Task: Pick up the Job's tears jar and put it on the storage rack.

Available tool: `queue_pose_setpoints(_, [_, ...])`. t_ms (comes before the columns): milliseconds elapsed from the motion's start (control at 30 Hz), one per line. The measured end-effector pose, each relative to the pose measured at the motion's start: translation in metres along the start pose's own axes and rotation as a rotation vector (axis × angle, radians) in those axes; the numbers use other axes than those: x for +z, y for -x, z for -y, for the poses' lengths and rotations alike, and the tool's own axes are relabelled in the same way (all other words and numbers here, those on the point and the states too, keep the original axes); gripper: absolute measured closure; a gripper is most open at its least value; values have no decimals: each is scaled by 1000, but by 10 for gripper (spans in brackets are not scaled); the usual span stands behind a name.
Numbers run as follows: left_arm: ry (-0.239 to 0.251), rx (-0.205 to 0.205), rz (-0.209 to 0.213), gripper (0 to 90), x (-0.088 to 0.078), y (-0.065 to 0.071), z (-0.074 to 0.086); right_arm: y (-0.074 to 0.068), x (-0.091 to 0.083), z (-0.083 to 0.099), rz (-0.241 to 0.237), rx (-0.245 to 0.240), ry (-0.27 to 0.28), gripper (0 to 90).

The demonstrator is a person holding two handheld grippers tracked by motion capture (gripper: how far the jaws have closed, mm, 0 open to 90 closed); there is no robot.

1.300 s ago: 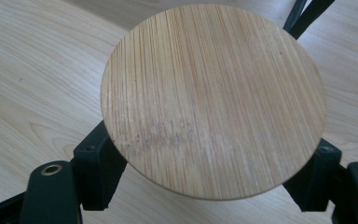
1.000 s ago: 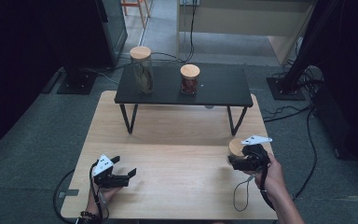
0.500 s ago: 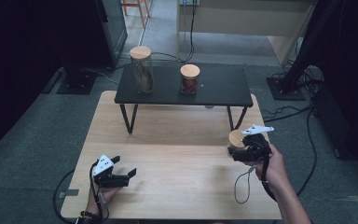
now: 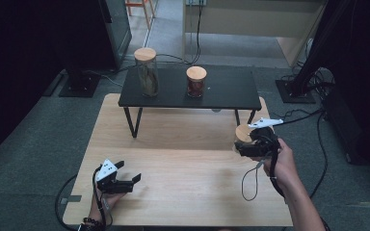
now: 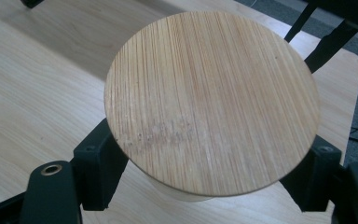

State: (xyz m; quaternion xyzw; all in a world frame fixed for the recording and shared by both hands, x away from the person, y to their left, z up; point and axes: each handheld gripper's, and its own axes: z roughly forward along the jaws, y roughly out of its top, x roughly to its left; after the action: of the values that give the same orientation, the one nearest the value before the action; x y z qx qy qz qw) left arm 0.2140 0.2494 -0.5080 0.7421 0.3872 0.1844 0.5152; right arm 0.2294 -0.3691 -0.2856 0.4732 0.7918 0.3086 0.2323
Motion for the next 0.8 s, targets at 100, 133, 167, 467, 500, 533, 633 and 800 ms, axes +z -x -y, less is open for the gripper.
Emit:
queue_pose_setpoints(100, [2, -1, 1, 45, 0, 0, 0, 2, -3, -6, 9, 1, 4, 249])
queue_pose_setpoints(133, [2, -1, 1, 45, 0, 0, 0, 2, -3, -8, 11, 1, 5, 249])
queue_pose_setpoints(167, [2, 0, 1, 45, 0, 0, 0, 3, -4, -10, 16, 1, 6, 249])
queue_pose_setpoints(467, [4, 2, 1, 45, 0, 0, 1, 4, -7, -25, 19, -8, 9, 249])
queue_pose_setpoints(500, [4, 2, 1, 45, 0, 0, 1, 4, -8, -27, 20, -10, 8, 249])
queue_pose_setpoints(533, [4, 3, 1, 45, 0, 0, 1, 4, -8, -28, 20, -10, 8, 249])
queue_pose_setpoints(633, [5, 2, 1, 45, 0, 0, 1, 5, -8, -34, 22, -14, 9, 249])
queue_pose_setpoints(800, [6, 3, 1, 45, 0, 0, 1, 5, -8, -42, 30, -20, 5, 249])
